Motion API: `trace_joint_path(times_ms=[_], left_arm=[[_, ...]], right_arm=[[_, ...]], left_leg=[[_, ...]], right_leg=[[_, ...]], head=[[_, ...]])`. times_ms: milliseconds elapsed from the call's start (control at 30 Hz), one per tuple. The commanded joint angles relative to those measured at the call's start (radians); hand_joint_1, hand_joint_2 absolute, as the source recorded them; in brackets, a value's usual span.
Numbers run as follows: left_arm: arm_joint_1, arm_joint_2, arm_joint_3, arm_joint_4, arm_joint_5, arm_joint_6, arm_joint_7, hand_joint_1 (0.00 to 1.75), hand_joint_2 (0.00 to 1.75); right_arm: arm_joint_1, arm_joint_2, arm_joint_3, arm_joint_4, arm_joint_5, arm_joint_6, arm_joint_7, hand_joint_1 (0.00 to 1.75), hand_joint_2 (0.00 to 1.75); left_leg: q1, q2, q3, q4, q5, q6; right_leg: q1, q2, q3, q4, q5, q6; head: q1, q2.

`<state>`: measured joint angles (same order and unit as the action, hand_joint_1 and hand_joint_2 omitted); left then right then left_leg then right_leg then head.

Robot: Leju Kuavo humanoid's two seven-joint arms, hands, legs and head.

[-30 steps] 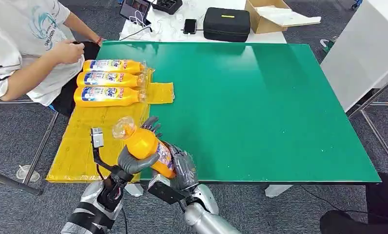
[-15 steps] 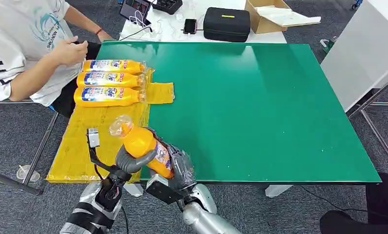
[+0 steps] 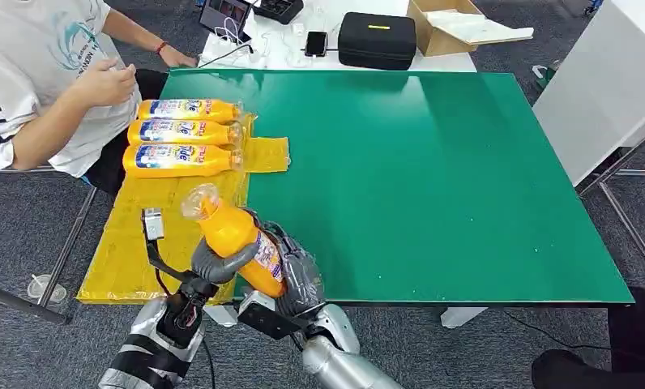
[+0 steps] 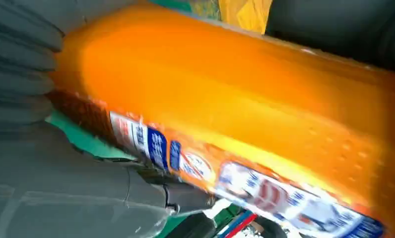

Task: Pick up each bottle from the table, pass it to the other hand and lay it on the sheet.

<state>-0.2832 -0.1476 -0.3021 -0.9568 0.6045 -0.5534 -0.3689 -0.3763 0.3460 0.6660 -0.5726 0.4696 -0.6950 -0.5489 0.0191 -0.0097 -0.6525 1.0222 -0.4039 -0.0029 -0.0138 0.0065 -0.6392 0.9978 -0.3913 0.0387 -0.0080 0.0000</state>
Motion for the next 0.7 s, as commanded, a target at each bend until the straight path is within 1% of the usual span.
trace_joint_path(times_ms=[33,67,100,167,200,233,267,300,333,367,400,433,500,533,600,633,667,700], left_arm=[[-0.108,0.011,0.217,-0.071,-0.302,0.315,-0.121,1.75,1.75],[-0.118,0.009,0.249,-0.061,-0.319,0.335,-0.114,1.75,1.75],[-0.123,0.012,0.258,-0.061,-0.375,0.372,-0.142,1.75,1.75],[-0.140,0.016,0.267,-0.050,-0.531,0.511,-0.197,1.75,1.75],[-0.148,0.015,0.273,-0.043,-0.570,0.549,-0.204,1.75,1.75],[-0.156,0.012,0.279,-0.031,-0.597,0.569,-0.203,1.75,1.75],[-0.166,0.017,0.270,-0.022,-0.683,0.650,-0.231,1.75,1.75],[-0.172,0.016,0.276,-0.013,-0.708,0.680,-0.229,1.75,1.75],[-0.180,0.011,0.285,0.000,-0.750,0.716,-0.239,1.75,1.75],[-0.180,0.011,0.285,0.000,-0.750,0.716,-0.239,1.75,1.75],[-0.186,0.017,0.275,0.007,-0.812,0.784,-0.254,1.75,1.75],[-0.196,0.012,0.280,0.022,-0.848,0.818,-0.257,1.75,1.75],[-0.198,0.012,0.280,0.022,-0.848,0.818,-0.257,1.75,1.75],[-0.198,0.012,0.280,0.022,-0.848,0.818,-0.257,1.75,1.75],[-0.198,0.012,0.280,0.022,-0.848,0.818,-0.257,1.75,1.75],[-0.210,0.036,0.236,0.045,-0.987,0.929,-0.264,1.75,1.75],[-0.226,0.047,0.224,0.073,-1.040,0.942,-0.258,1.75,1.75],[-0.241,0.065,0.200,0.102,-1.113,0.973,-0.244,1.75,1.75]], right_arm=[[0.065,-0.049,-0.157,-0.327,0.001,0.115,0.013,0.00,0.00],[0.085,-0.057,-0.163,-0.386,0.002,0.131,0.014,0.00,0.00],[0.095,-0.059,-0.166,-0.414,0.005,0.137,0.016,0.00,0.00],[0.124,-0.063,-0.171,-0.490,0.001,0.131,0.005,0.00,0.00],[0.133,-0.063,-0.169,-0.513,0.000,0.129,0.003,0.00,0.00],[0.144,-0.066,-0.165,-0.542,-0.002,0.128,-0.001,0.00,0.00],[0.158,-0.066,-0.165,-0.576,-0.012,0.117,-0.013,0.00,0.00],[0.163,-0.064,-0.166,-0.590,-0.015,0.108,-0.019,0.00,0.00],[0.174,-0.063,-0.166,-0.616,-0.023,0.083,-0.038,0.00,0.00],[0.174,-0.063,-0.166,-0.616,-0.023,0.083,-0.038,0.00,0.00],[0.180,-0.063,-0.164,-0.635,-0.027,0.075,-0.042,0.00,0.00],[0.182,-0.067,-0.158,-0.648,-0.035,0.073,-0.044,0.00,0.00],[0.181,-0.067,-0.158,-0.649,-0.035,0.073,-0.044,0.00,0.00],[0.181,-0.067,-0.158,-0.649,-0.035,0.073,-0.044,0.00,0.00],[0.181,-0.067,-0.158,-0.649,-0.035,0.073,-0.044,0.00,0.00],[0.179,-0.066,-0.160,-0.650,-0.059,0.062,-0.067,0.00,0.00],[0.178,-0.066,-0.162,-0.658,-0.078,0.057,-0.075,0.00,0.00],[0.179,-0.065,-0.164,-0.666,-0.100,0.059,-0.083,0.00,0.00]], left_leg=[[0.001,-0.001,0.003,0.002,-0.002,0.001],[0.001,0.000,0.000,0.001,-0.001,0.001],[0.001,0.001,0.002,0.001,-0.001,0.001],[0.001,-0.001,0.003,0.001,-0.001,0.001],[0.001,-0.001,0.004,0.001,-0.002,0.001],[0.001,-0.002,0.003,0.001,-0.001,0.001],[0.001,-0.002,0.006,0.001,-0.002,0.001],[0.001,-0.001,0.007,0.001,-0.003,0.001],[0.001,-0.001,0.002,0.000,-0.001,0.001],[0.001,-0.002,0.005,0.001,-0.002,0.001],[0.001,-0.003,0.002,0.000,0.000,0.001],[0.001,-0.002,0.004,0.001,-0.001,0.001],[0.001,-0.002,0.002,0.000,0.000,0.000],[0.001,-0.001,0.004,0.000,-0.001,0.001],[0.000,-0.002,0.001,0.000,0.000,0.000],[0.001,-0.002,0.004,0.000,-0.001,0.000],[0.001,-0.001,0.006,0.000,-0.002,0.001],[0.001,-0.001,0.003,0.000,0.000,0.000]], right_leg=[[0.002,-0.003,0.004,0.001,-0.002,-0.002],[0.001,-0.001,0.001,0.001,-0.001,-0.001],[0.002,-0.001,0.002,0.001,-0.001,-0.002],[0.001,-0.003,0.004,0.001,-0.002,-0.002],[0.002,-0.003,0.005,0.000,-0.002,-0.002],[0.001,-0.003,0.004,0.000,-0.002,-0.002],[0.002,-0.004,0.007,0.001,-0.003,-0.002],[0.002,-0.003,0.008,0.000,-0.003,-0.002],[0.001,-0.002,0.003,0.000,-0.001,-0.001],[0.001,-0.003,0.006,0.000,-0.003,-0.002],[0.001,-0.004,0.003,0.000,-0.002,-0.001],[0.001,-0.003,0.005,0.000,-0.002,-0.002],[0.001,-0.002,0.003,0.000,-0.001,-0.001],[0.001,-0.002,0.005,0.000,-0.002,-0.002],[0.001,-0.002,0.002,0.000,-0.001,-0.001],[0.001,-0.003,0.005,0.000,-0.002,-0.002],[0.001,-0.003,0.007,0.000,-0.002,-0.002],[0.001,-0.002,0.003,0.000,-0.001,-0.002]], head=[[0.000,0.000],[0.000,0.000],[0.000,0.000],[0.000,0.000],[0.000,0.000],[0.000,0.000],[0.000,0.000],[0.000,0.000],[0.000,0.000],[0.000,0.000],[0.000,0.000],[0.000,0.000],[0.000,0.000],[0.000,0.000],[0.000,0.000],[0.000,0.000],[0.000,0.000],[0.000,0.000]])
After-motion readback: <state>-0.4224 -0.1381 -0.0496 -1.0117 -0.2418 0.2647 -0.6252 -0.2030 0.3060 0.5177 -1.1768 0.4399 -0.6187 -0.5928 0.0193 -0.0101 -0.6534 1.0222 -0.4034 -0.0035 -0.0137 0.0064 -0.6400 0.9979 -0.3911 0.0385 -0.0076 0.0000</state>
